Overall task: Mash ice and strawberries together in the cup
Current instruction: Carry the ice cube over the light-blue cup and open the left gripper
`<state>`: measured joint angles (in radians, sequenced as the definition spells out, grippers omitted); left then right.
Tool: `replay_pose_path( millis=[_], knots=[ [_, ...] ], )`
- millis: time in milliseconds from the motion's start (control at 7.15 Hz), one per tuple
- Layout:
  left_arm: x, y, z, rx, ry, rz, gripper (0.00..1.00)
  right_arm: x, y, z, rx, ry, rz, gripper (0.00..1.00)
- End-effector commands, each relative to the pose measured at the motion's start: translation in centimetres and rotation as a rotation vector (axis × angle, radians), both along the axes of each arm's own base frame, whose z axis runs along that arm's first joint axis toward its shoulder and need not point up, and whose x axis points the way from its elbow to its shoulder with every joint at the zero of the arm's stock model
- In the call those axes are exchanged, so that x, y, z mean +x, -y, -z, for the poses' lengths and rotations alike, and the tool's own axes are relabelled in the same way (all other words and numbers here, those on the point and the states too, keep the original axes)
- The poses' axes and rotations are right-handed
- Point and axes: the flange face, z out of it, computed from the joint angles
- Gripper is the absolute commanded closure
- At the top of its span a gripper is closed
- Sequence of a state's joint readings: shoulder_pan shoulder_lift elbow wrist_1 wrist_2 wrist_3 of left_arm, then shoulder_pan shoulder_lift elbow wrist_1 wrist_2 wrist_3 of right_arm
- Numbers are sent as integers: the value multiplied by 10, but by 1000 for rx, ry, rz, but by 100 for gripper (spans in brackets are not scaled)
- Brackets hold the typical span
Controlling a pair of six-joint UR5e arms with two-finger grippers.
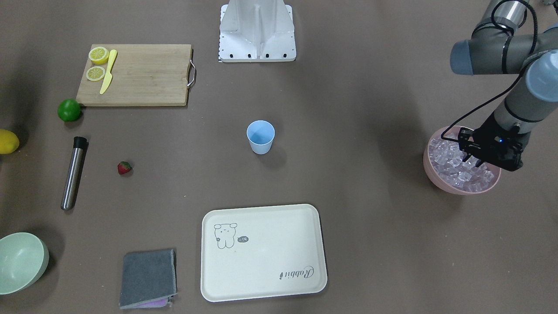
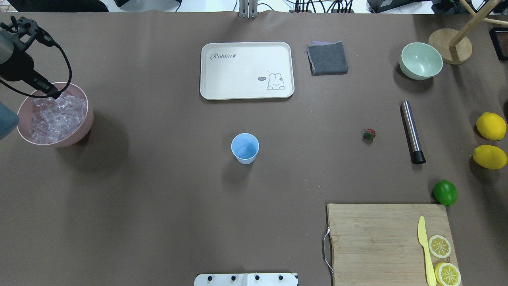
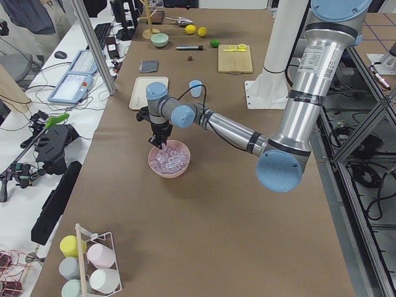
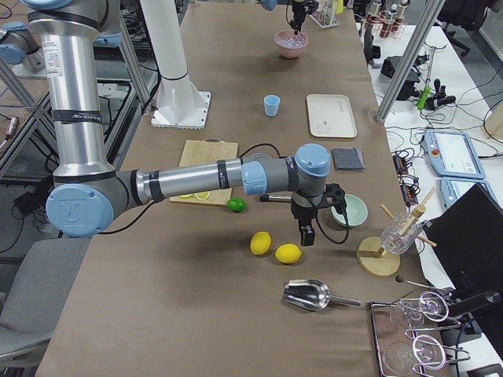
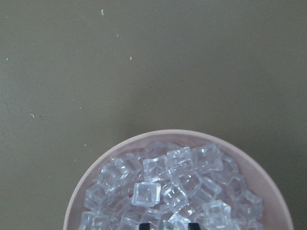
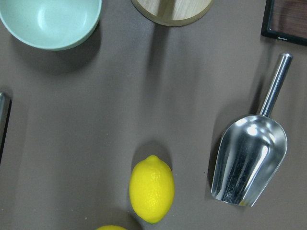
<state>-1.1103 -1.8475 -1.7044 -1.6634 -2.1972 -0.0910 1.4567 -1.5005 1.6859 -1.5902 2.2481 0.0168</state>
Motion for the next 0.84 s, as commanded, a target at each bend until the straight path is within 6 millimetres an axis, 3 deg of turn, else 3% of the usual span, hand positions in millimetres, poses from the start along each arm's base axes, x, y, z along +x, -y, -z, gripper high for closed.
replay_pose_path(
  millis=[0,280,699],
  knots=[
    [23,16,64,-2,-82,52,100,0,-1,-1,-3,-1,-1,0],
    [92,-3,129,-54,-181,87,100,1,-1,-2,-7,-3,-2,0],
    [179,-62,166,-104,-370,86,100,0,0,0,-7,-2,-8,0]
  ],
)
